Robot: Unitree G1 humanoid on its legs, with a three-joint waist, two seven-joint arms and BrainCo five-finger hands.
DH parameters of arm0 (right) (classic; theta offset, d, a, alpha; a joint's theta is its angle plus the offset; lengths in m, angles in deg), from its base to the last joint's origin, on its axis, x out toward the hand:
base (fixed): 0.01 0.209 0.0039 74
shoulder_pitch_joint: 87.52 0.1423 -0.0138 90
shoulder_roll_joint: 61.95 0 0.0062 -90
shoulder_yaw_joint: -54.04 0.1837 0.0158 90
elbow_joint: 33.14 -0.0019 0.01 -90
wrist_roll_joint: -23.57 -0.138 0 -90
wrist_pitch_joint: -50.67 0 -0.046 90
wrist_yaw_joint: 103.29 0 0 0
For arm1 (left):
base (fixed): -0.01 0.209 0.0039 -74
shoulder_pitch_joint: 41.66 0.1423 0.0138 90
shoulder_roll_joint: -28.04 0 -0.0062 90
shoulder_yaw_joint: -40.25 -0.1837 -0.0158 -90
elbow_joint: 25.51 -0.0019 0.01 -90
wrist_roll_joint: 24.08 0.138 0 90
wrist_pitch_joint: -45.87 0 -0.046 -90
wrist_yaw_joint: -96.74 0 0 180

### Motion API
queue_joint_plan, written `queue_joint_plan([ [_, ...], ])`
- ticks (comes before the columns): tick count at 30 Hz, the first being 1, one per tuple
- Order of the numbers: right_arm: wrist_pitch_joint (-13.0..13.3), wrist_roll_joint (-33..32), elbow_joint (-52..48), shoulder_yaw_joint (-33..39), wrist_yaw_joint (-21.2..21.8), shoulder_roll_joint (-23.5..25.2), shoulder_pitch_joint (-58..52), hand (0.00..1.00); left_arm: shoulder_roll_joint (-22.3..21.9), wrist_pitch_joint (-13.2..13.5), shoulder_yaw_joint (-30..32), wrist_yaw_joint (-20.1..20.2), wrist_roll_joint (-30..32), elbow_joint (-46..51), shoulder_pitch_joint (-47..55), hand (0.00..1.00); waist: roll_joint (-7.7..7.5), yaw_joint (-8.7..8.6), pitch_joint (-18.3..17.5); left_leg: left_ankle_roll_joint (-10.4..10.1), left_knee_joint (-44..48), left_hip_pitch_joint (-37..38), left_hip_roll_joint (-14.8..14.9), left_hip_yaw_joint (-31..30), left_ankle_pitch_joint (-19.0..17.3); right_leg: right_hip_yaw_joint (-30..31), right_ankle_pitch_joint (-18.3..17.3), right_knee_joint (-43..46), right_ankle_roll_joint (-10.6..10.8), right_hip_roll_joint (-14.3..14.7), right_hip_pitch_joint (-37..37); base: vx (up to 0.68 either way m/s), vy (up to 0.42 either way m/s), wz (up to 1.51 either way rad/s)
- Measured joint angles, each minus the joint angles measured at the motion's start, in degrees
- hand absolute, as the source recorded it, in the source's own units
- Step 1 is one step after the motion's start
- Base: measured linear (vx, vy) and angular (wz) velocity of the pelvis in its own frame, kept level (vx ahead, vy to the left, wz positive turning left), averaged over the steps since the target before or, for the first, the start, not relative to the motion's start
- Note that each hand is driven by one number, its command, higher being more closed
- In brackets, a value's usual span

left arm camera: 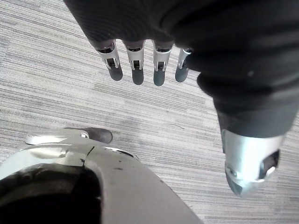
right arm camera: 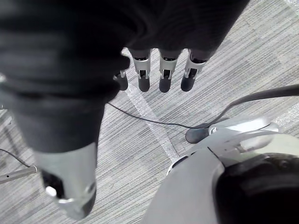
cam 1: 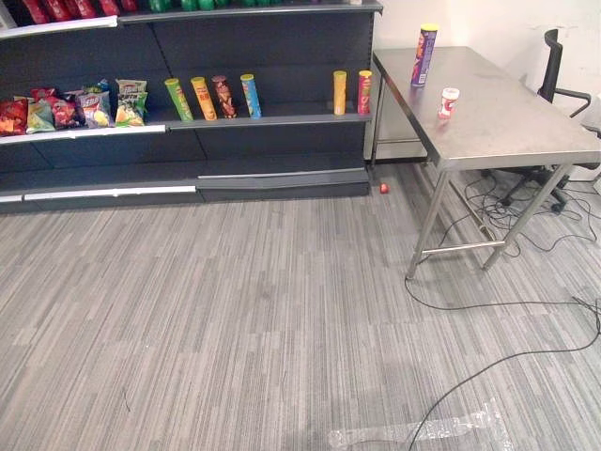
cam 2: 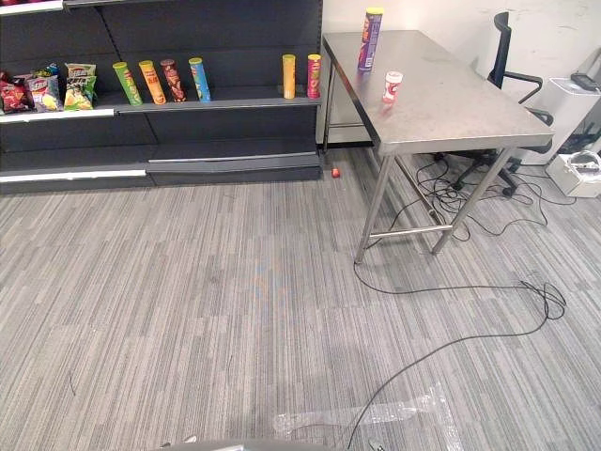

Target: Put the gum and the chips on the shelf.

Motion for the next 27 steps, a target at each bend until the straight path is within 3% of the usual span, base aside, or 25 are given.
queue_joint_plan([
  [12, -0.01, -0.07, -0.08, -0.04, 0.04, -0.07, 0.44, 0.0, 0.0, -0.01, -0.04, -0.03, 0.01, 0.03, -0.11, 0.0, 0.09, -0.06, 0.15, 0.0, 0.0, -0.61, 0.25, 0.1, 0.0, 0.1, -0.2, 1.03, -0.16, 0.05, -1.11, 0.0, -0.002, -0.01],
  [17, 0.05, -1.19, -0.42, -0.36, 0.05, 0.32, 4.13, 0.0, 0.66, -0.02, -0.06, -0.14, -0.19, 0.15, -1.84, 0.0, -0.56, -1.2, 4.12, -0.45, 0.63, -3.53, 0.2, 0.09, 0.61, 0.09, -5.85, 13.41, -0.66, -1.16, -9.32, -0.02, -0.028, 0.03],
  [20, 0.54, -2.99, -0.52, -1.75, 0.0, 0.97, 4.46, 0.0, 1.76, -0.03, 0.0, -0.17, -3.64, 0.41, -2.51, 0.0, -2.27, -1.14, 5.76, -2.37, 10.68, -8.49, 0.72, 0.46, -3.68, -0.25, -9.12, 17.1, -1.39, -2.06, -11.16, 0.0, -0.06, 0.13],
  [22, 1.39, -3.28, -0.69, -3.03, 0.07, 0.92, 4.36, 0.0, 2.14, -0.05, 0.03, -0.18, -4.53, 2.56, -2.49, 0.0, -3.2, -0.96, 7.15, -3.06, 31.68, -16.95, 2.6, 2.0, -5.52, -1.09, -10.41, 16.86, -2.36, -2.73, -8.63, 0.03, -0.106, 0.23],
  [24, 1.58, -4.3, -0.66, -3.84, 0.01, 0.5, 4.27, 0.0, 1.5, 0.04, 0.02, -0.2, -6.99, 3.19, -2.52, 0.0, -2.8, -0.34, 8.33, -3.32, 42.79, -21.55, 4.52, 1.92, -6.67, -1.84, -10.94, 16.92, -2.45, -2.81, -5.54, 0.12, -0.03, 0.16],
  [27, 1.76, -5.01, -0.68, -3.99, -0.06, 0.03, 4.62, 0.0, 1.05, 0.12, -0.07, -0.05, -9.16, 3.5, -2.91, 0.0, -2.19, 0.05, 8.33, -2.82, 39.33, -25.15, 5.3, 1.96, -7.96, -1.94, -11.52, 15.47, -1.64, -4.38, -3.36, 0.18, 0.084, 0.03],
])
